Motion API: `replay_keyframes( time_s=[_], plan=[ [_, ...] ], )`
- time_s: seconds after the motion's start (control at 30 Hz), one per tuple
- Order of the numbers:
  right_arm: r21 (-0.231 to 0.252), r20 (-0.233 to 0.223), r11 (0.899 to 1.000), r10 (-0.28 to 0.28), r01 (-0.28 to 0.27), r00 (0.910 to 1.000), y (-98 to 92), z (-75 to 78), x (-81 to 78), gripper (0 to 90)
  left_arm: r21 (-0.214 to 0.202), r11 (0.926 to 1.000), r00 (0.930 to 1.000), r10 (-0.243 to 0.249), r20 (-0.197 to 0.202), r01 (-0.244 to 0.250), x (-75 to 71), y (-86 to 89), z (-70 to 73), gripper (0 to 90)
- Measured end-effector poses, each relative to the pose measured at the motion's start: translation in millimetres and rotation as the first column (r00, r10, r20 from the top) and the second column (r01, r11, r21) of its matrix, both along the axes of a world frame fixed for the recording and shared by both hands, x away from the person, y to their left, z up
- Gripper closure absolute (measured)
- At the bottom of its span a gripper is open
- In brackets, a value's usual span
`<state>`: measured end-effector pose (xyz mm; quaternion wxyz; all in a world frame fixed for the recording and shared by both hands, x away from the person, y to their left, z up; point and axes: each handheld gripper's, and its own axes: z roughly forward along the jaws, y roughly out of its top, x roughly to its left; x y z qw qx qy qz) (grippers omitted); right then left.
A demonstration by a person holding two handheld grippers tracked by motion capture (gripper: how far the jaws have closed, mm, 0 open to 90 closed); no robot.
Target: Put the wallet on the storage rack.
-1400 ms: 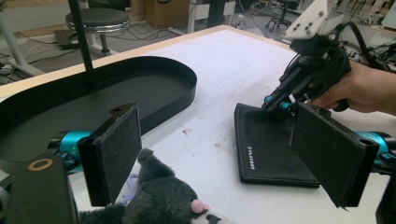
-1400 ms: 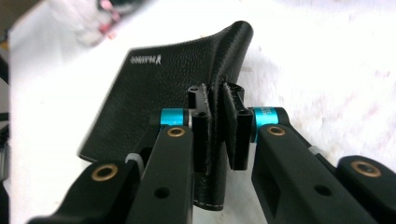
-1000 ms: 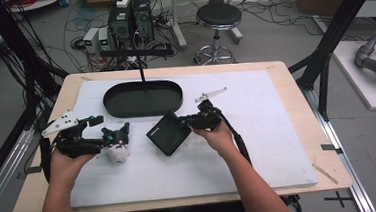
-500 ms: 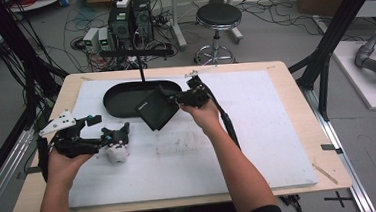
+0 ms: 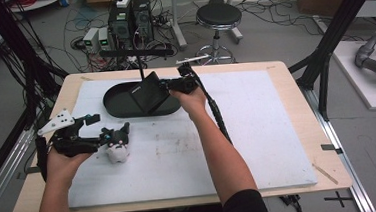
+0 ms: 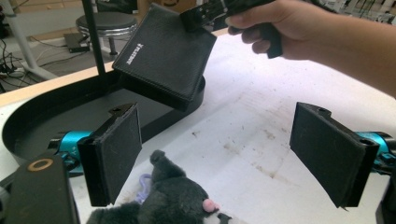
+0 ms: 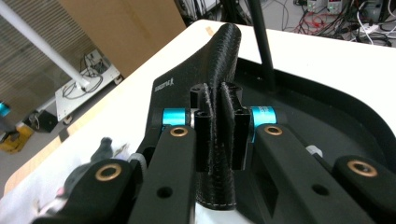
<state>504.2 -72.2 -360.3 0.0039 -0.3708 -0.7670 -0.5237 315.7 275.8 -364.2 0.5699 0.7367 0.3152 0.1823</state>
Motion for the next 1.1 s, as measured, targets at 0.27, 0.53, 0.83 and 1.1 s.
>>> replay_keyframes(
  time_s=[0.27,0.53,0.83,1.1],
  plan=[
    [-0.018,0.002,0.998,-0.055,0.055,0.9985,9.5,-13.5,17.6,85.5,0.012,0.9999,1.0000,-0.005,-0.007,0.005,1.7,-0.2,-1.9,16.7],
    [-0.093,-0.007,0.992,-0.091,0.090,0.9958,15.9,-35.9,27.4,85.4,0.011,0.9999,1.0000,-0.002,-0.001,0.002,0.8,2.3,-0.3,16.7],
    [-0.125,-0.020,0.979,-0.165,0.161,0.9861,11.7,-47.9,35.8,85.2,0.011,0.9999,1.0000,-0.003,-0.001,0.003,0.8,2.6,-0.6,16.7],
    [-0.178,-0.019,0.974,-0.146,0.141,0.9890,17.5,-55.2,36.0,84.7,0.010,0.9999,1.0000,-0.004,-0.005,0.004,1.8,1.3,-1.8,16.7]
  ],
)
